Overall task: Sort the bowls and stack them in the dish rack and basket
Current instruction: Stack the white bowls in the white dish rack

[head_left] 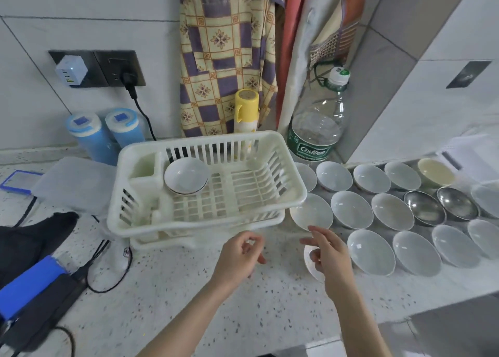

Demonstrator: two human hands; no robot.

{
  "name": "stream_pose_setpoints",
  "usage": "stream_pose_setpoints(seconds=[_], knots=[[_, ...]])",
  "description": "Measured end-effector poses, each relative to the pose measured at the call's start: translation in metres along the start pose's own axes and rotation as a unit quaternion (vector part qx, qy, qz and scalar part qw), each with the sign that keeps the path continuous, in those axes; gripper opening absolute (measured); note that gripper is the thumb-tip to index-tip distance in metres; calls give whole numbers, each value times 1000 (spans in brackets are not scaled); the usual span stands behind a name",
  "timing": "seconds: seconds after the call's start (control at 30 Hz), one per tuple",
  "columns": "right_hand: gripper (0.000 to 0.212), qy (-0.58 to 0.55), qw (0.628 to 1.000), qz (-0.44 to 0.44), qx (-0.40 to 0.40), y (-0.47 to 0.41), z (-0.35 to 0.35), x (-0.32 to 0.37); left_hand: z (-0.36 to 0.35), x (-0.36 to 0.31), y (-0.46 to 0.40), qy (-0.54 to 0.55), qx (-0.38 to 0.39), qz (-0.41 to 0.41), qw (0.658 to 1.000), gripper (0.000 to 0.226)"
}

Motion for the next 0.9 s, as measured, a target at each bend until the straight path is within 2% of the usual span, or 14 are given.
stream_pose_setpoints(seconds=[0.2, 0.3, 0.4, 0.5, 0.6, 0.7, 0.9], knots=[[13, 18, 996, -32, -78, -5, 84, -37, -70, 37, 29, -3, 65, 143, 988, 21], [18, 3, 990, -102, -99, -16, 118, -59, -98, 48, 31, -16, 65, 192, 979, 29], [32, 48, 984, -163, -56, -32, 142, -77, -126, 54, 27, 9, 50, 233, 971, 28], [36, 80, 978, -192, -20, -51, 164, -82, -151, 59, 22, 56, 8, 253, 966, 23], [32, 86, 978, -188, -11, -68, 179, -79, -168, 65, 19, 104, -32, 263, 959, 18], [24, 74, 980, -185, -6, -79, 187, -76, -179, 70, 20, 175, -55, 300, 936, 22], [9, 57, 984, -168, 29, -90, 183, -72, -184, 70, 18, 203, -88, 293, 930, 19]])
Point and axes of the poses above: each hand's wrist, its own y-axis away from the middle knuckle, its own z-axis out of the back of the hand, x = y × z, the point moved 4 cm from there along -y, towards the middle knuckle, and after that the axes turned 6 degrees about -x, right-handed, at the moved point
